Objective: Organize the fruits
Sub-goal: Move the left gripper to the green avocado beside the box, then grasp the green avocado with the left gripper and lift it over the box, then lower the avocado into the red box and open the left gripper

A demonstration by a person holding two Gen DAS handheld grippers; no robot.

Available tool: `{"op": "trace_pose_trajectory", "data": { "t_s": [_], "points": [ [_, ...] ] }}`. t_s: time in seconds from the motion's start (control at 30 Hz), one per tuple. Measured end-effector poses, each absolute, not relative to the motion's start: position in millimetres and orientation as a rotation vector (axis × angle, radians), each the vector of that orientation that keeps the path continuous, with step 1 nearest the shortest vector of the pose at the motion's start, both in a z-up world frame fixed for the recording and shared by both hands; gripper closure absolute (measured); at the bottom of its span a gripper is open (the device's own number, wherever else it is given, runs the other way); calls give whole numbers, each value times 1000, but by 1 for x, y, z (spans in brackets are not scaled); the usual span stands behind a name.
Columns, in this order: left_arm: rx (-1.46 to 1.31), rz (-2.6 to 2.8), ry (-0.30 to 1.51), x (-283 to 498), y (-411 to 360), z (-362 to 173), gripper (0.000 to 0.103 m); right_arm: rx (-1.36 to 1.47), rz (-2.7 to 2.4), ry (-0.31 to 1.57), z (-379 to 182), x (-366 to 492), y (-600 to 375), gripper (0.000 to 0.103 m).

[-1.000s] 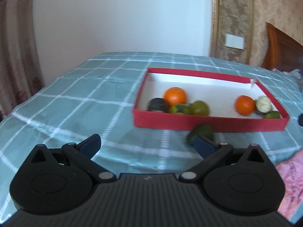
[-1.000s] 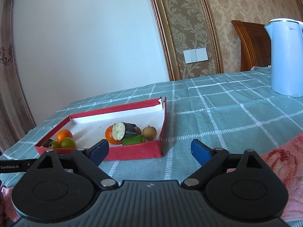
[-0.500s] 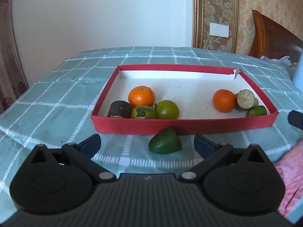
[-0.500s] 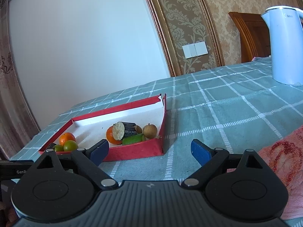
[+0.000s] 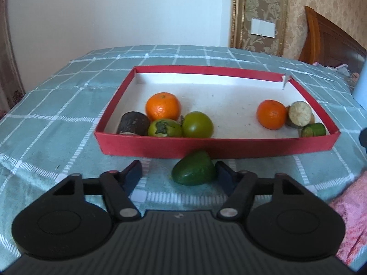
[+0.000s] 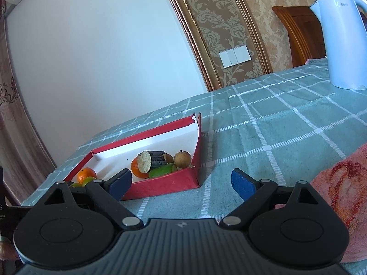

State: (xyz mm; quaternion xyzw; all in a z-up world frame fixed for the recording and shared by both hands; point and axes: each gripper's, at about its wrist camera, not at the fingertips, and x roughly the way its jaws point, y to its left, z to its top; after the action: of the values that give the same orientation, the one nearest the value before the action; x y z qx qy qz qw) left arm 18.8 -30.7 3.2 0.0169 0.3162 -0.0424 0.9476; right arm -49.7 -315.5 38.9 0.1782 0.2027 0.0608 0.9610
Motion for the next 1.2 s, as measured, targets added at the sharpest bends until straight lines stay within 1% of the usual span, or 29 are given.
{"op": "trace_pose_trajectory", "data": {
  "t_s": [0.07, 0.1, 0.13, 0.17, 0.5, 0.77, 0.97, 1.2],
  "points": [
    [38, -105, 636, 17, -33, 3, 53, 367, 123, 410, 39, -50, -317, 9],
    [40, -111, 631, 15, -35, 3, 56, 370, 122, 408, 39, -50, -317, 9],
    [45, -120, 628, 14, -37, 3, 62, 374, 121, 407, 38, -50, -318, 9],
    [49, -128, 626, 13, -39, 3, 65, 376, 121, 407, 38, -50, -318, 9],
    [25, -131, 624, 9, -39, 7, 66, 390, 114, 403, 37, -50, -320, 9],
    [64, -141, 534, -1, -54, 38, 66, 392, 112, 403, 37, -50, -320, 9],
    [99, -98, 511, 22, -69, 57, 66, 392, 112, 403, 37, -50, -320, 9],
    [108, -51, 558, 56, -78, 46, 66, 391, 112, 404, 37, -50, -321, 9]
  ]
}}
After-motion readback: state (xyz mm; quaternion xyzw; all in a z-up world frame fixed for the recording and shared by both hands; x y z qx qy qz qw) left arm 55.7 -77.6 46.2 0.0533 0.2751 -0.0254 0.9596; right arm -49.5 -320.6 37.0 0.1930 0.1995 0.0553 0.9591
